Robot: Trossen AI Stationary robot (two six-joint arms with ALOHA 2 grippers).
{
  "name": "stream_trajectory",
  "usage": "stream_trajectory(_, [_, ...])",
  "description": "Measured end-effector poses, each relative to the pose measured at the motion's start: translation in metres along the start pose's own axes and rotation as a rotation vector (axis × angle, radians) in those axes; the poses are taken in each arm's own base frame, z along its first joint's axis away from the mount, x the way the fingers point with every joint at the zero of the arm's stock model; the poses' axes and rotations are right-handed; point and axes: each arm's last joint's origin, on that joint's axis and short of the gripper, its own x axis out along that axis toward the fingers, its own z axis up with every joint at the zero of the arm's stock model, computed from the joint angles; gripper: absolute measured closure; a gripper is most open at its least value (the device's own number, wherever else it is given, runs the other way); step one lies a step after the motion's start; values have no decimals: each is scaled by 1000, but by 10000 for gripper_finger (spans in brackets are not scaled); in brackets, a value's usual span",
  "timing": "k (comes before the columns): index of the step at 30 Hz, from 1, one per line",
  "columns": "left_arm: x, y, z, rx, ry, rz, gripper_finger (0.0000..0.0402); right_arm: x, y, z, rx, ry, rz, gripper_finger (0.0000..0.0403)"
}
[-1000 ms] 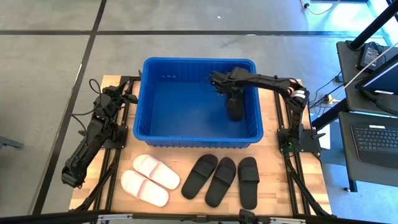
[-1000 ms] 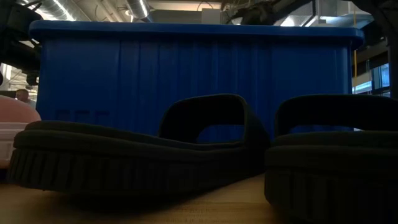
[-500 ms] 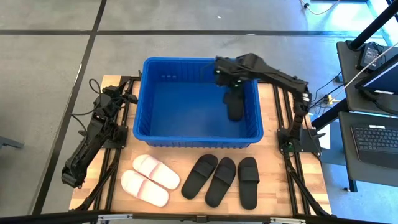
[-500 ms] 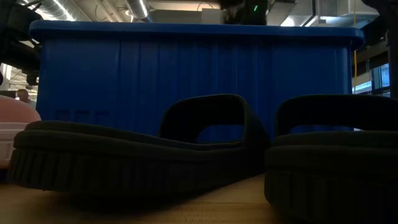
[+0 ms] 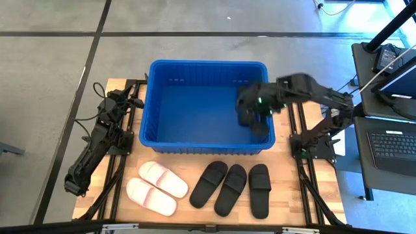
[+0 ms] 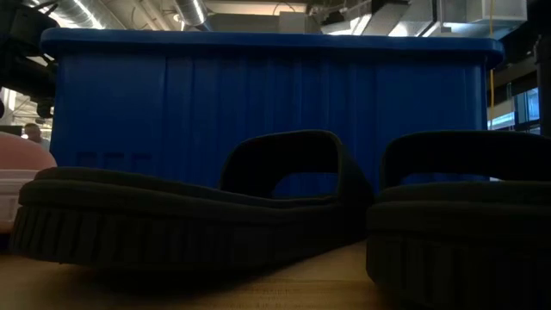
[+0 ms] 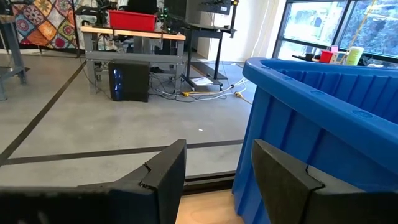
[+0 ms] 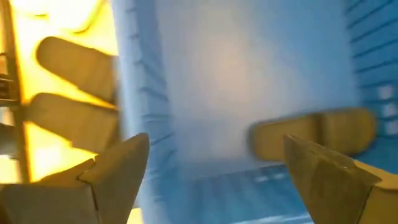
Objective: Pick and place slides into bin
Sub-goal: Put the black slide into the organizer bin
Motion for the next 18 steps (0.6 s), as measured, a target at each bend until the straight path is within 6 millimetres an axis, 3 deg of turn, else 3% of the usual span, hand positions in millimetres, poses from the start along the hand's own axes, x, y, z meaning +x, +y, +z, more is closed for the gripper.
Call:
stream_trajectory(4, [0, 0, 0, 0, 0, -4, 224, 15, 36, -12, 95, 75, 21, 38])
stream_trajectory(9, [0, 0, 0, 0, 0, -4, 224, 50, 75, -33, 82, 240, 21, 38])
stream_trajectory(18, [0, 0, 0, 0, 0, -4, 224, 82, 128, -87, 58, 422, -25, 38])
